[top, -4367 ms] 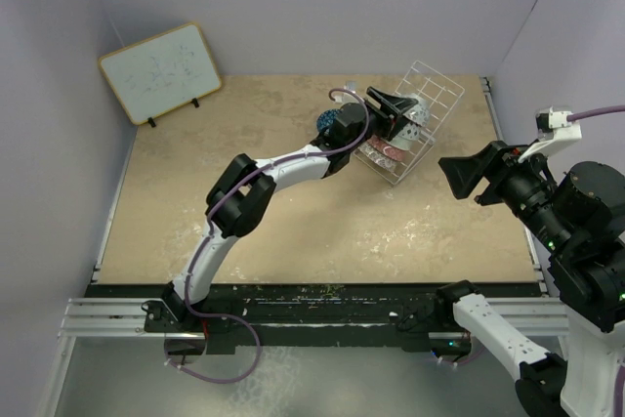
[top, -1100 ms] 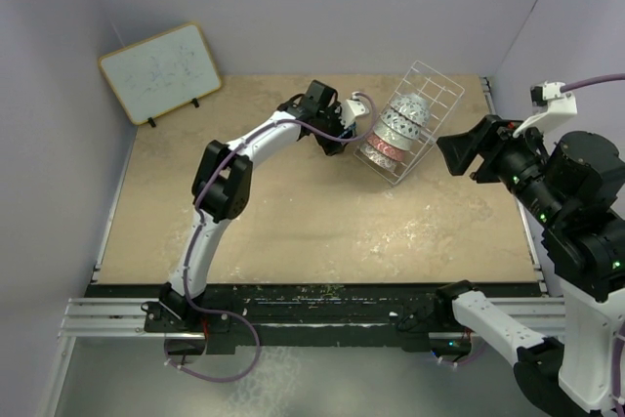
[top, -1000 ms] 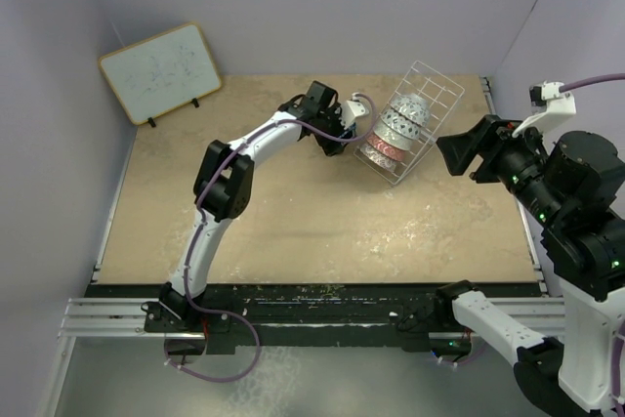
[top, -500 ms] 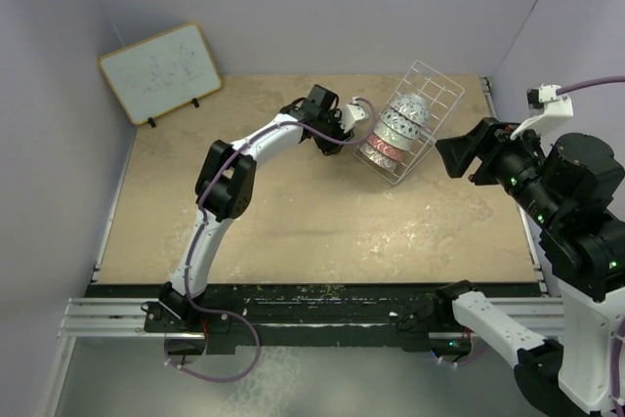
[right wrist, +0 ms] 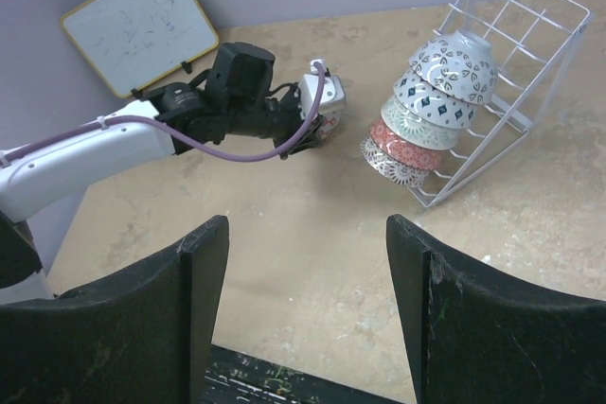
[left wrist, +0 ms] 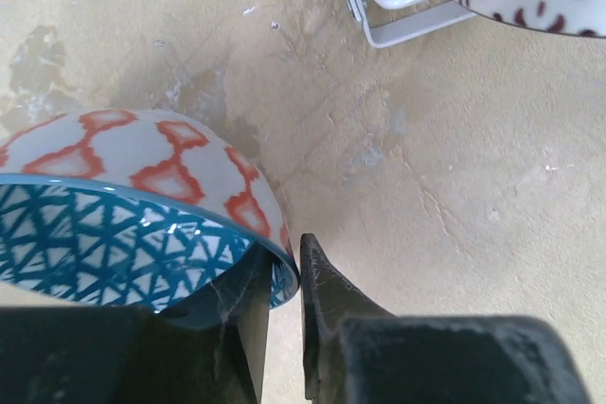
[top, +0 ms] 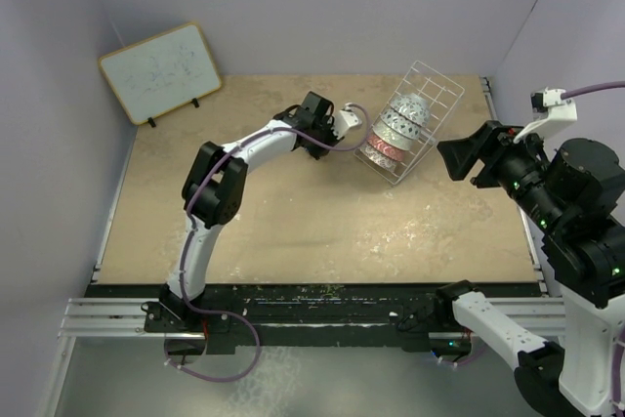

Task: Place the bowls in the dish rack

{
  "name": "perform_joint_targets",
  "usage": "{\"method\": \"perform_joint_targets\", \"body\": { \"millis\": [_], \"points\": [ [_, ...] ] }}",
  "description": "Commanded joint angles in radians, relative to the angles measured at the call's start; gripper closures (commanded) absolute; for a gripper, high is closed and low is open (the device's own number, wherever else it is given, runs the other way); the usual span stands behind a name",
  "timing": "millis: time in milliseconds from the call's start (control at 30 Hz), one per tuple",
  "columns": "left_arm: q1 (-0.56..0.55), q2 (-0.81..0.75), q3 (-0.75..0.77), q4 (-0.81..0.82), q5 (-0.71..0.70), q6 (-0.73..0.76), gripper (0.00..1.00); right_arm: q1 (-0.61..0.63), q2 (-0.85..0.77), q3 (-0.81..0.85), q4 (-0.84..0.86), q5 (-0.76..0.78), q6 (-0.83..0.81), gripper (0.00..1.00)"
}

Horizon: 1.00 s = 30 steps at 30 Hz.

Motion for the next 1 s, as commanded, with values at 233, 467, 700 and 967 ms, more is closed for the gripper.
{"method": "perform_joint_targets", "body": {
  "millis": [233, 467, 700, 967],
  "points": [
    [-0.090, -0.218, -0.140, 0.046, -0.154, -0.052, 0.83, 0.005, -0.019, 0.000, 0.051, -0.017, 0.007, 0.30],
    [-0.119, -0.306, -0.208, 0.048, -0.182, -0.073, 0.73, 0.006, -0.027, -0.002, 0.053, -0.026, 0.012, 0.30],
    [-0.119, -0.320, -0.259, 0.108, -0.265, -0.108, 0.33, 0.006, -0.036, -0.007, 0.049, -0.031, 0.018, 0.30],
    [-0.096, -0.351, -0.278, 0.275, -0.406, -0.222, 0.22, 0.006, -0.042, -0.017, 0.042, -0.025, 0.015, 0.30]
  ]
}}
